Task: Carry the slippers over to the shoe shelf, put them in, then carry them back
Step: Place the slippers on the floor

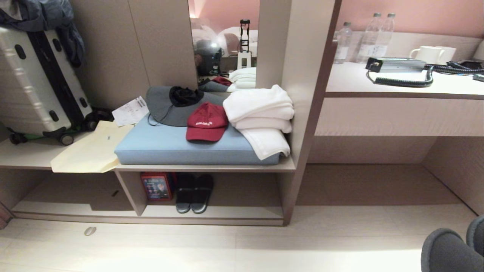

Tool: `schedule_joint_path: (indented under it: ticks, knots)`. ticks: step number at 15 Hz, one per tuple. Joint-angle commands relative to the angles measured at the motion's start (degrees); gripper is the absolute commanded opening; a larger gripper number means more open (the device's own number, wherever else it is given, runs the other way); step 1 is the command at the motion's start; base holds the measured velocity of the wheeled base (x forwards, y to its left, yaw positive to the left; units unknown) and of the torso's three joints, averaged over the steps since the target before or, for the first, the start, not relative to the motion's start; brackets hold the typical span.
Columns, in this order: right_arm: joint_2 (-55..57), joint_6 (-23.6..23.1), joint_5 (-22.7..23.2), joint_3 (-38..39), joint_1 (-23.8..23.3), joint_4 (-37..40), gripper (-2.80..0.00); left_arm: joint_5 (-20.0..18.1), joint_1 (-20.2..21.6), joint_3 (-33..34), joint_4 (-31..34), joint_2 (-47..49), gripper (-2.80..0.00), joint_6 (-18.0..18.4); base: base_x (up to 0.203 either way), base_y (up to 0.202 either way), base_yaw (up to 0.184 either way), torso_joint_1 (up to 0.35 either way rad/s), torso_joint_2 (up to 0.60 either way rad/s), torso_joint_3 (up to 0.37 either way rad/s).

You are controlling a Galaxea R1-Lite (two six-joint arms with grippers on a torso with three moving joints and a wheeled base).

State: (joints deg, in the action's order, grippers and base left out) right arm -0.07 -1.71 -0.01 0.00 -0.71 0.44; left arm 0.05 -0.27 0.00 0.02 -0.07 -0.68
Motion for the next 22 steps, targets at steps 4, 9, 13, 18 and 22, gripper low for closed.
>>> schedule_joint_path:
  ticks: [4,9,13,18,22]
  knots:
    - [-0.3,-0.1,0.0,0.0,0.0,0.0,-2.80,0.0,0.0,0.1,0.0,0.1,-2.80,0.0,0.000,-0.196,0.001,0.003,0.00,0.003]
    - [-0.2,0.1,0.0,0.0,0.0,0.0,-2.80,0.0,0.0,0.1,0.0,0.1,-2.80,0.1,0.000,-0.196,0.002,0.004,0.00,0.001]
    - [-0.2,0.8,0.1,0.1,0.0,-0.1,-2.80,0.0,0.0,0.1,0.0,0.2,-2.80,0.2,0.000,-0.197,0.001,0.001,0.00,0.004]
    - [-0.2,1.0,0.1,0.1,0.0,-0.1,-2.80,-0.1,0.0,0.1,0.0,0.2,-2.80,0.2,0.000,-0.197,0.003,0.003,0.00,0.003]
    - [-0.2,1.0,0.1,0.1,0.0,-0.1,-2.80,0.0,0.0,0.1,0.1,0.1,-2.80,0.2,0.000,-0.196,0.002,0.002,0.00,0.001]
